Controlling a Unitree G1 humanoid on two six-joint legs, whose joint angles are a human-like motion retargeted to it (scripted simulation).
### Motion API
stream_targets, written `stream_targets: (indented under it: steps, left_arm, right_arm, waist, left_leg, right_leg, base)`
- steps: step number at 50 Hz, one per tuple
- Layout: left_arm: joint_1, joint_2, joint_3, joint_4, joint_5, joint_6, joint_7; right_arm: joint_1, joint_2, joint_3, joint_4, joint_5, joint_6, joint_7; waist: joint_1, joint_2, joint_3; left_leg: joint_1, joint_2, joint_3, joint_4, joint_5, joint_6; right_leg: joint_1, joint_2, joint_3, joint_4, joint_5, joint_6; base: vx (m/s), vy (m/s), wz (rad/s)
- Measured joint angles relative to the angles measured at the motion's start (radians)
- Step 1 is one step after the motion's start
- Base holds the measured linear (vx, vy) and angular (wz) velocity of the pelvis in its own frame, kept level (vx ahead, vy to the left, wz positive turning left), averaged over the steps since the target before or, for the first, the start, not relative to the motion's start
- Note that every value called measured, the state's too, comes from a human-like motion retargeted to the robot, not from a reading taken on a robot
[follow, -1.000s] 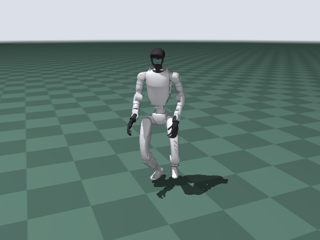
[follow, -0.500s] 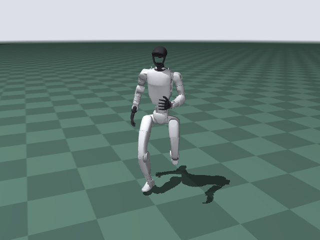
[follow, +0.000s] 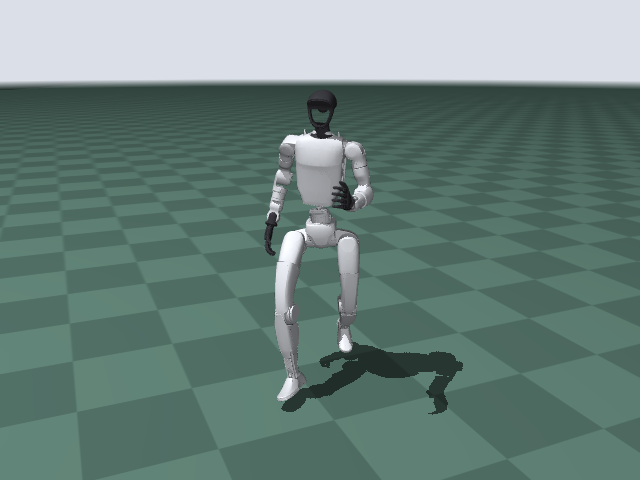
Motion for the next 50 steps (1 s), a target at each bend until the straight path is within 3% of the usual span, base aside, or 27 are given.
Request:
stream_targets:
  steps: [2,3,5,7,8,10,11,15,16,18,22,25,27,30,33,35,40,45,50]
  left_arm:
    - [0.049,0.007,-0.056,0.048,-0.018,0.017,-0.095]
    - [0.073,0.014,-0.080,0.104,-0.010,0.050,-0.132]
    - [0.108,0.024,-0.116,0.291,0.045,0.140,-0.181]
    - [0.132,0.020,-0.138,0.555,0.156,0.233,-0.193]
    - [0.145,0.013,-0.148,0.691,0.219,0.268,-0.197]
    - [0.200,0.004,-0.170,0.910,0.318,0.299,-0.232]
    - [0.247,0.003,-0.171,0.976,0.344,0.291,-0.277]
    - [0.473,-0.007,-0.154,1.105,0.392,0.282,-0.468]
    - [0.507,-0.005,-0.155,1.115,0.406,0.284,-0.504]
    - [0.535,-0.002,-0.166,1.142,0.440,0.294,-0.546]
    - [0.337,0.009,-0.160,1.178,0.425,0.321,-0.464]
    - [0.158,0.033,-0.108,1.008,0.247,0.298,-0.374]
    - [0.101,0.077,-0.081,0.778,0.144,0.252,-0.363]
    - [0.049,0.151,-0.059,0.444,0.058,0.181,-0.381]
    - [0.026,0.212,-0.043,0.244,0.041,0.149,-0.401]
    - [0.029,0.230,-0.036,0.204,0.049,0.147,-0.401]
    - [0.117,0.158,-0.031,0.418,0.090,0.220,-0.391]
    - [0.184,0.031,-0.075,0.814,0.188,0.280,-0.414]
    - [0.213,-0.030,-0.117,1.030,0.267,0.292,-0.440]
  right_arm:
    - [0.021,-0.005,-0.031,-0.048,0.036,0.018,-0.011]
    - [0.002,-0.010,-0.039,-0.066,0.052,0.021,-0.029]
    - [-0.097,-0.022,-0.038,-0.101,0.075,0.011,-0.093]
    - [-0.276,-0.035,-0.021,-0.132,0.087,-0.019,-0.186]
    - [-0.380,-0.039,-0.014,-0.157,0.089,-0.038,-0.227]
    - [-0.567,-0.038,-0.001,-0.263,0.092,-0.078,-0.278]
    - [-0.625,-0.031,0.010,-0.346,0.102,-0.088,-0.269]
    - [-0.702,-0.011,0.061,-0.592,0.144,-0.102,-0.155]
    - [-0.696,-0.010,0.068,-0.596,0.141,-0.097,-0.132]
    - [-0.666,-0.006,0.079,-0.557,0.123,-0.074,-0.105]
    - [-0.597,0.053,0.072,-0.119,0.025,0.036,-0.087]
    - [-0.550,0.088,0.074,0.280,-0.055,0.085,0.007]
    - [-0.483,0.081,0.075,0.401,-0.099,0.102,0.081]
    - [-0.386,0.061,0.077,0.469,-0.139,0.110,0.167]
    - [-0.337,0.039,0.075,0.466,-0.158,0.111,0.200]
    - [-0.333,0.029,0.068,0.451,-0.163,0.106,0.182]
    - [-0.421,0.033,0.042,0.356,-0.127,0.079,0.043]
    - [-0.522,0.034,0.057,0.170,-0.086,0.040,-0.055]
    - [-0.596,0.034,0.098,0.014,-0.068,0.014,-0.083]
  waist:
    - [0.030,0.026,-0.016]
    - [0.045,0.022,-0.012]
    - [0.083,0.015,0.020]
    - [0.127,0.016,0.071]
    - [0.147,0.016,0.094]
    - [0.179,0.012,0.116]
    - [0.192,0.014,0.116]
    - [0.178,0.014,0.068]
    - [0.160,0.013,0.049]
    - [0.129,0.008,0.024]
    - [0.108,-0.012,0.029]
    - [0.108,-0.016,0.049]
    - [0.106,-0.024,0.059]
    - [0.110,-0.030,0.054]
    - [0.135,-0.026,0.036]
    - [0.154,-0.031,0.013]
    - [0.198,-0.025,-0.017]
    - [0.223,-0.010,-0.040]
    - [0.245,-0.007,-0.048]
  left_leg:
    - [-0.021,0.103,0.028,0.219,0.061,0.018]
    - [-0.048,0.147,0.040,0.373,0.047,0.058]
    - [-0.151,0.230,0.030,0.698,-0.035,0.144]
    - [-0.324,0.248,-0.007,0.917,-0.151,0.199]
    - [-0.426,0.232,-0.016,0.962,-0.206,0.214]
    - [-0.620,0.202,0.004,0.905,-0.258,0.227]
    - [-0.675,0.192,0.026,0.776,-0.231,0.206]
    - [-0.683,0.070,0.064,0.033,0.028,0.045]
    - [-0.665,0.045,0.060,-0.055,0.078,0.036]
    - [-0.657,0.023,0.067,-0.053,0.104,0.063]
    - [-0.631,0.025,0.109,0.122,-0.043,0.189]
    - [-0.503,-0.053,0.075,-0.031,-0.015,0.148]
    - [-0.396,-0.103,0.022,-0.175,0.053,0.101]
    - [-0.274,-0.117,-0.020,-0.329,0.127,0.069]
    - [-0.206,-0.103,-0.049,-0.391,0.116,0.078]
    - [-0.195,-0.106,-0.038,-0.390,0.068,0.100]
    - [-0.170,-0.089,-0.012,-0.361,-0.011,0.126]
    - [-0.147,-0.065,-0.002,-0.353,-0.028,0.134]
    - [-0.134,-0.053,-0.012,-0.359,-0.034,0.135]
  right_leg:
    - [0.082,0.068,-0.043,-0.213,0.223,0.037]
    - [0.092,0.065,-0.051,-0.164,0.227,0.015]
    - [0.100,0.050,-0.059,0.066,-0.002,-0.098]
    - [0.084,0.040,-0.032,0.369,-0.310,-0.227]
    - [0.083,0.037,-0.013,0.479,-0.409,-0.266]
    - [0.122,0.057,0.024,0.595,-0.516,-0.280]
    - [0.152,0.070,0.048,0.597,-0.501,-0.263]
    - [0.262,0.102,0.166,0.600,-0.385,-0.163]
    - [0.266,0.100,0.190,0.641,-0.371,-0.147]
    - [0.257,0.083,0.223,0.759,-0.368,-0.137]
    - [0.117,0.015,0.237,0.958,-0.362,-0.173]
    - [0.060,-0.028,0.174,0.820,-0.359,-0.183]
    - [0.088,-0.032,0.143,0.630,-0.333,-0.157]
    - [0.163,0.004,0.137,0.330,-0.273,-0.118]
    - [0.263,0.047,0.143,0.117,-0.236,-0.112]
    - [0.302,0.044,0.134,0.071,-0.274,-0.124]
    - [0.382,0.054,0.098,0.000,-0.356,-0.144]
    - [0.450,0.085,0.091,-0.101,-0.345,-0.131]
    - [0.498,0.109,0.088,-0.189,-0.323,-0.119]
  base:
    - [1.85,-0.29,-0.20]
    - [1.81,-0.28,-0.02]
    - [1.76,-0.28,-0.01]
    - [1.65,-0.23,-0.36]
    - [1.58,-0.15,-0.70]
    - [1.52,-0.08,-0.97]
    - [1.48,-0.02,-1.06]
    - [1.37,0.05,-0.64]
    - [1.25,0.07,-0.27]
    - [1.19,0.08,-0.27]
    - [1.02,0.08,-0.09]
    - [0.82,0.01,0.67]
    - [0.68,-0.04,1.10]
    - [0.55,-0.05,0.95]
    - [0.42,-0.04,0.54]
    - [0.33,-0.04,0.29]
    - [0.26,-0.04,-0.09]
    - [0.18,-0.03,-0.26]
    - [0.11,-0.01,-0.18]
